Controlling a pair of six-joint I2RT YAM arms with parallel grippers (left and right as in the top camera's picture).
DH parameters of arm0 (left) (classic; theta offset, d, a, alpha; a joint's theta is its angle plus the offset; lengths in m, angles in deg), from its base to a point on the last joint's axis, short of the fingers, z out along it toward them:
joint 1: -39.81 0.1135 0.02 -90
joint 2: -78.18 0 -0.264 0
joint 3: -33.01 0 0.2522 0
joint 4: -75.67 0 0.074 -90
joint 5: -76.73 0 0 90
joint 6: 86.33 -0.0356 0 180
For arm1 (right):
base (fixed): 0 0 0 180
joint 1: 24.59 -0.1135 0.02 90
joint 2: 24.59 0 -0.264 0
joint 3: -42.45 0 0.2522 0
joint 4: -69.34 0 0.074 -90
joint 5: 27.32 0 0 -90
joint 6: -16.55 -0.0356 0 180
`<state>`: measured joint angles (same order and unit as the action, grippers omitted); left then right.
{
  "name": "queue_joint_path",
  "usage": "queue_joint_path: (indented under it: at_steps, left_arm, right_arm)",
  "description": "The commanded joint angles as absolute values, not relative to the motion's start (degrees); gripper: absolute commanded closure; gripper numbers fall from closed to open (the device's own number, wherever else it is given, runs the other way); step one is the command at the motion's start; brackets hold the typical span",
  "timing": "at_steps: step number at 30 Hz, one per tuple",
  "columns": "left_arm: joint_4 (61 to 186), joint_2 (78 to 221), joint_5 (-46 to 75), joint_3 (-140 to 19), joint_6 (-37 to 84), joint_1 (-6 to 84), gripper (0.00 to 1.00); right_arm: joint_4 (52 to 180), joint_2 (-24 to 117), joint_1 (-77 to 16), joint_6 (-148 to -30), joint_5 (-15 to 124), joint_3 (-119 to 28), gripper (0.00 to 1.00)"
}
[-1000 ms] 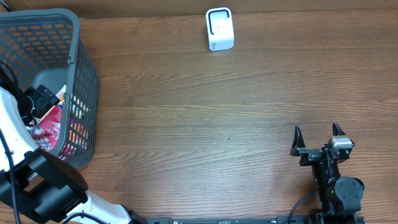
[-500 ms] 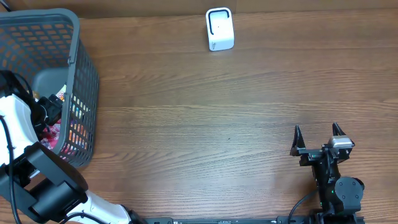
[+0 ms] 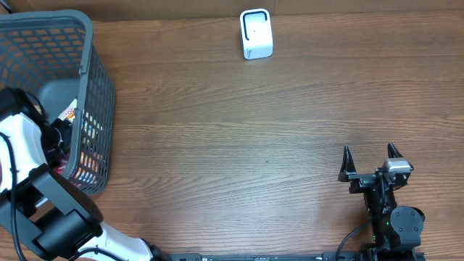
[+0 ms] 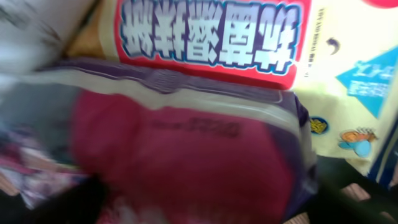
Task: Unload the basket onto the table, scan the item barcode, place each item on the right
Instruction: 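Grasp the purple-red snack bag in the basket with the left gripper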
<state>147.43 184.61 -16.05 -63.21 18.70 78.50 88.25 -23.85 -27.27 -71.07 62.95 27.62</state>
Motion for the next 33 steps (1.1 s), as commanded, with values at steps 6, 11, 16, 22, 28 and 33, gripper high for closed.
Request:
queue_joint_path:
  at_steps: [6, 11, 16, 22, 28, 33]
  left_arm:
    - [146.2, 186.1, -16.4, -58.2, 18.9, 78.8, 0.43]
    - [146.7, 186.1, -16.4, -58.9, 18.9, 78.8, 0.96]
    - [152.0, 186.1, -16.4, -63.7, 18.9, 78.8, 0.96]
    - [160.9, 186.1, -16.4, -76.0, 19.0, 78.8, 0.96]
    - [166.4, 186.1, -16.2, -85.3, 19.2, 78.8, 0.96]
    - [169.2, 185.0, -16.2, -92.7, 19.1, 78.8, 0.96]
  right_arm:
    - [87.9, -24.4, -27.6, -70.8, 63.0, 28.2, 0.0]
    - [87.9, -24.4, -27.6, -70.8, 63.1, 28.2, 0.0]
    - [87.9, -24.4, -27.6, -70.8, 63.0, 28.2, 0.0]
    - [87.9, -24.4, -27.6, -70.8, 63.0, 28.2, 0.0]
    - [87.9, -24.4, -27.6, -70.8, 63.1, 28.2, 0.0]
    - [87.9, -24.4, -27.6, -70.8, 63.0, 28.2, 0.0]
